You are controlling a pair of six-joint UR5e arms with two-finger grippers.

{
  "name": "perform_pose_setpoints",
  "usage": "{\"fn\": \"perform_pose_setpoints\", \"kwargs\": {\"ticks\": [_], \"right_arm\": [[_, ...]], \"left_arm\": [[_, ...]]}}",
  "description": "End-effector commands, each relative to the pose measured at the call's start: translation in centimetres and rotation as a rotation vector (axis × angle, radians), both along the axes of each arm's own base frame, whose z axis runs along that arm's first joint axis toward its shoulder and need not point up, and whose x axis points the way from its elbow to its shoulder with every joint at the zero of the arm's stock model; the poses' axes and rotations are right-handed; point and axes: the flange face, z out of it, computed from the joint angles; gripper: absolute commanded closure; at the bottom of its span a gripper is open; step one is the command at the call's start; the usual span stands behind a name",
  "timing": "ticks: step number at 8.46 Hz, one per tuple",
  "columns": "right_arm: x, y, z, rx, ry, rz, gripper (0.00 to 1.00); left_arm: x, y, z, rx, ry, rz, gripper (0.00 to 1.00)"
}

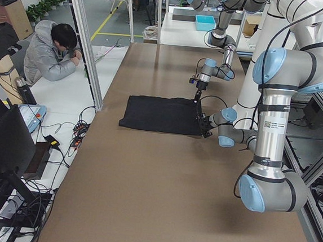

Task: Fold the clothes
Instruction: 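Lower the left gripper to the shirt corner nearest it and the robot, then grasp the shirt's near edge at both corners with both grippers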

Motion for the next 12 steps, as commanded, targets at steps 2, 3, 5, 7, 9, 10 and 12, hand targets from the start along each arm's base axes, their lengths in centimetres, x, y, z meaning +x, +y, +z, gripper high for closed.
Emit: {"fn": "perform_pose_setpoints", "kwargs": {"ticks": [2, 3, 5, 7, 9, 10, 12], "right_arm": [[0.1, -0.2, 0.0, 0.0, 0.001, 0.003, 1.0], [0.1, -0.3, -0.1, 0.002, -0.002, 0.004, 1.0], [0.1, -0.3, 0.0, 0.001, 0.001, 0.005, 1.0], [0.1, -0.3, 0.0, 0.001, 0.001, 0.005, 1.0], [0.2, -0.3, -0.1, 0.002, -0.002, 0.005, 1.0], [0.2, -0.3, 0.0, 0.001, 0.0, 0.004, 1.0], [0.5, 0.0, -0.5, 0.002, -0.013, -0.011, 1.0]], "left_arm": [[2.2, 0.9, 1.7, 0.002, -0.039, 0.008, 0.0], [3.1, 0.7, 2.1, 0.001, -0.048, 0.007, 0.0], [4.0, 0.6, 1.7, 0.002, -0.044, 0.007, 0.18], [4.0, 0.6, 1.6, 0.002, -0.042, 0.008, 0.83], [3.7, 0.6, 1.0, 0.01, -0.032, 0.01, 1.0], [2.4, 0.9, -1.6, 0.016, 0.023, 0.013, 1.0], [-0.1, 1.2, -3.5, 0.019, 0.035, 0.016, 1.0]]}}
